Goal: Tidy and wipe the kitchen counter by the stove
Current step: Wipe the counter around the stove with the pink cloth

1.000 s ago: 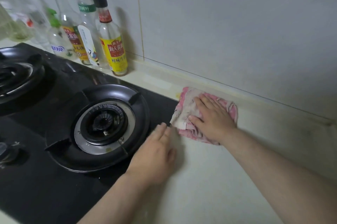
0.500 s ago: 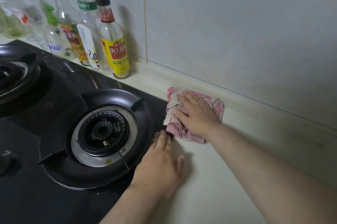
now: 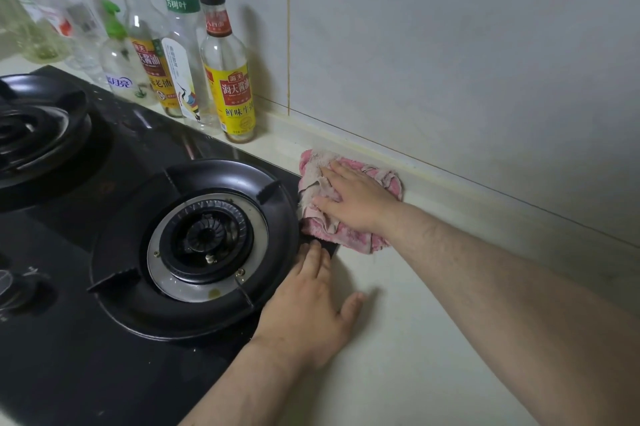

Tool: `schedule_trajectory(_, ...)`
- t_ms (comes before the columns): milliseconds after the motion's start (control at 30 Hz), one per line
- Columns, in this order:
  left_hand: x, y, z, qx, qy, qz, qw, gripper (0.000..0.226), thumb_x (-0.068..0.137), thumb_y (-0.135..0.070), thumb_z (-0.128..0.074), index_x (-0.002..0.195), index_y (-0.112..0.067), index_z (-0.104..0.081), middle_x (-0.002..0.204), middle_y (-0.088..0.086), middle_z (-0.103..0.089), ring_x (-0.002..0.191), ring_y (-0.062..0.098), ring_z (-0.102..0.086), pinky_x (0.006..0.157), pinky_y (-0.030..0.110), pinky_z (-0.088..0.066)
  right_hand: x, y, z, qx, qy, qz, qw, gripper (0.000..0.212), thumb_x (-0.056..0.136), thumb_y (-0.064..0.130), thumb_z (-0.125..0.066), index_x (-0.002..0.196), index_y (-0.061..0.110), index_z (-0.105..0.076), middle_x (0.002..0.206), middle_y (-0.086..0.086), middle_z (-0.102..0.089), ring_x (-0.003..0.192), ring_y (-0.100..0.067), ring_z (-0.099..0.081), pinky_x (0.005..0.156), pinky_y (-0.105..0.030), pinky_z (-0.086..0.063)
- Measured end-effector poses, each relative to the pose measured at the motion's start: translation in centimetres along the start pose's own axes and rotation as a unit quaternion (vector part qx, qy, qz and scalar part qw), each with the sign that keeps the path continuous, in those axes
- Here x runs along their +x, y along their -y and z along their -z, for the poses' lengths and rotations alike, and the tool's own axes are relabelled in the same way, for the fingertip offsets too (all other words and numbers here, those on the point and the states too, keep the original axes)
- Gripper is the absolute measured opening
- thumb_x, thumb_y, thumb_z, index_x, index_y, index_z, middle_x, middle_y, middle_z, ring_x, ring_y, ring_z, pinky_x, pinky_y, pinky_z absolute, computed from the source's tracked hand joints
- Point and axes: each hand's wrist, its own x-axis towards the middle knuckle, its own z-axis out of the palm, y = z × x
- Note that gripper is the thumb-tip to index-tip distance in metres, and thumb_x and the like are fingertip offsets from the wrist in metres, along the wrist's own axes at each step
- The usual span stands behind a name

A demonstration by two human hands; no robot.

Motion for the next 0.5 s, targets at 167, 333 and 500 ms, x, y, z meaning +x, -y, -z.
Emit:
schedule_trajectory(167,-0.2,-0.2,0.2,-0.005,-0.002,0.001,1.0,0.085,0.095,-0.064,-0.022,0.156,-0.01,0.003,0.163,0.006,0.01,0.15,0.016,0.006,0.111,0.02,0.013,-0.3,-0.2,-0.3,-0.013,0.001,-0.001,1.0,0.077,0.095,0.066,-0.028,0.157,0.027,-0.006,0.165,0.006,0.003,0.151,-0.013,0.001,0.122,-0.033,-0.002)
schedule_trajectory(333,-0.2,-0.1,0.3,0.0,0.008,-0.001,1.0,0.086,0.096,-0.063,-0.023,0.155,-0.006,0.003,0.163,0.009,0.012,0.15,0.018,0.01,0.112,0.022,0.014,2.3,1.9,0.2,-0.017,0.008,0.017,1.0,0.071,0.099,0.06,-0.025,0.157,0.025,-0.006,0.165,0.005,0.003,0.151,-0.013,0.002,0.122,-0.032,-0.001)
schedule_trajectory(500,-0.3,0.0,0.3,0.005,0.01,-0.007,1.0,0.085,0.097,-0.061,-0.024,0.155,-0.004,0.003,0.163,0.01,0.013,0.15,0.019,0.012,0.111,0.023,0.017,5.9,4.3,0.2,-0.023,0.005,0.044,0.999,0.066,0.101,0.056,-0.02,0.157,0.023,-0.006,0.165,0.002,0.003,0.151,-0.014,0.002,0.123,-0.033,-0.001)
